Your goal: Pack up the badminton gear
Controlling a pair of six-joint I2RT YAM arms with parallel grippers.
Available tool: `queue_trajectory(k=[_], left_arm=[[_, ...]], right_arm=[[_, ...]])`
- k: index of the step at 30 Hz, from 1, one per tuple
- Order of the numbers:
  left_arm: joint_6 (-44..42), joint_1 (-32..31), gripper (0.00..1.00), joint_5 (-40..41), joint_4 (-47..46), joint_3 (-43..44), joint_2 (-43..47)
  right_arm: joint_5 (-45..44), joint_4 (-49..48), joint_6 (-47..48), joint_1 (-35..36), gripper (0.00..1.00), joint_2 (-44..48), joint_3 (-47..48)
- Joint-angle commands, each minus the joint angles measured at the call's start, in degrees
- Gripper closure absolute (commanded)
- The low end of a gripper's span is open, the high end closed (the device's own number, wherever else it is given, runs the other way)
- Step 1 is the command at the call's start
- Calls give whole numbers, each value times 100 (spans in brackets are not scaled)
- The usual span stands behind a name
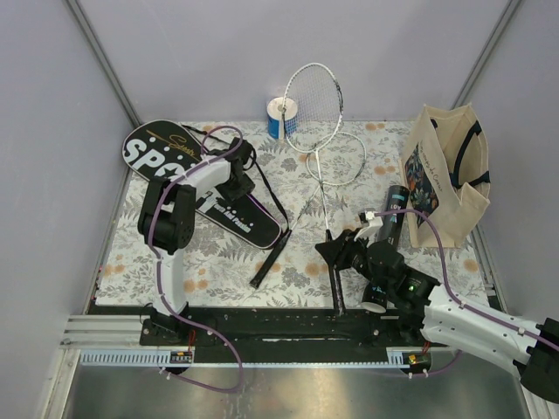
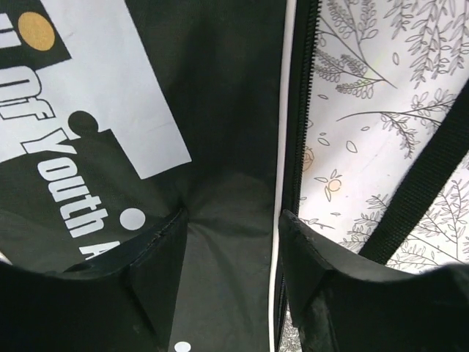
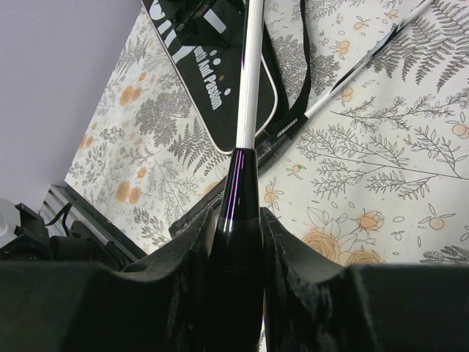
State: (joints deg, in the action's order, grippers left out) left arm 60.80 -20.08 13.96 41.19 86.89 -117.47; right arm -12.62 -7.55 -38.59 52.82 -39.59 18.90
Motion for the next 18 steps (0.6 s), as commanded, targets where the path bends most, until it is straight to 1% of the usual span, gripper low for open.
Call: queue_trajectory(k=[1, 4, 5, 7, 11, 13, 18], left_arm=[[-112, 4, 43, 90, 179, 390, -346], [-182, 4, 43, 107, 170, 276, -443], [-217, 4, 46, 116, 170, 206, -443], [-261, 4, 58, 221, 170, 74, -417], [-419, 48, 90, 292, 179, -85, -364], [-542, 74, 100, 265, 179, -120, -277], [-989, 83, 100, 485, 170, -199, 337]], right_arm=[[-206, -256, 308, -17, 100, 83, 79], [-188, -282, 343, -17, 100, 48, 88], [-188, -291, 343, -17, 100, 31, 79], [-188, -334, 343, -17, 100, 13, 88], [-153, -396, 326, -26, 100, -48, 79], [-135, -414, 326, -17, 100, -92, 79], [22, -466, 317, -17, 100, -224, 79]])
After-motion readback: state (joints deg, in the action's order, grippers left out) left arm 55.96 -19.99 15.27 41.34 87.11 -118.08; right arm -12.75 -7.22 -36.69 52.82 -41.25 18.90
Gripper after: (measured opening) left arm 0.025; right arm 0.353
